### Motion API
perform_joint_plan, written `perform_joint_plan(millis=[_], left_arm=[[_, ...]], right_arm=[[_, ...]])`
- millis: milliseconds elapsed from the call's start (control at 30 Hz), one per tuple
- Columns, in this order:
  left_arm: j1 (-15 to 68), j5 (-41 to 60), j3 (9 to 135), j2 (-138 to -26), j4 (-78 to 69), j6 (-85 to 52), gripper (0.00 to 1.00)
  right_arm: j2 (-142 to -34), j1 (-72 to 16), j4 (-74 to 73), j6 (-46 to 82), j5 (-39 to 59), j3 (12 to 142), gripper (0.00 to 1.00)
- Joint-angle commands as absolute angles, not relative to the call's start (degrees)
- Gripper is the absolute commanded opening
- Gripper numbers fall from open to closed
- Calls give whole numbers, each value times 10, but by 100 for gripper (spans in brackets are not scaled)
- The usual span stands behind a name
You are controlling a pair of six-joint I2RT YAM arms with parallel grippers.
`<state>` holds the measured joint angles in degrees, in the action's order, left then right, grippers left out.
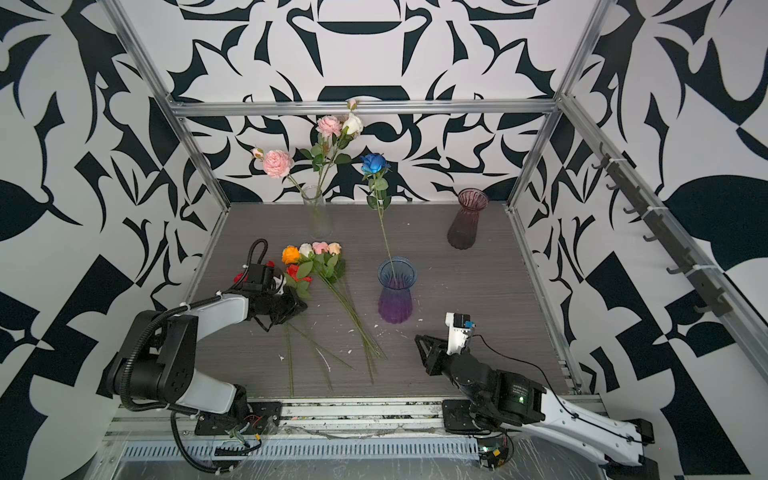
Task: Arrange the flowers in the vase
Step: 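Close the left gripper on the red rose stem and lift it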
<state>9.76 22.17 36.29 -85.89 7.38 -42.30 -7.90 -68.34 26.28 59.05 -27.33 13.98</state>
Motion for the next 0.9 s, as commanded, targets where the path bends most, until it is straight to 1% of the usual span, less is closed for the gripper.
perform_joint_plan(millis=[0,167,367,533,600,733,867], left_arm=[[95,230,354,-848,66,-424,0],[95,206,323,-784,56,-431,0],[103,138,257,-613,51,-445,0],[143,72,210,-461,54,-444,0],[158,53,199,-419,55,-442,0],[172,46,198,-370,62,-432,0],[202,16,244,-324,93,-419,0]], right_arm=[[-77,-684,257,595,-287,148,32],[-77,-684,258,596,-289,148,32],[-79,-684,258,596,-288,149,32],[-87,-684,255,597,-289,150,32],[-92,-684,253,598,-288,151,32],[-103,-684,249,597,-287,154,32],[-111,-684,246,597,-286,155,32]])
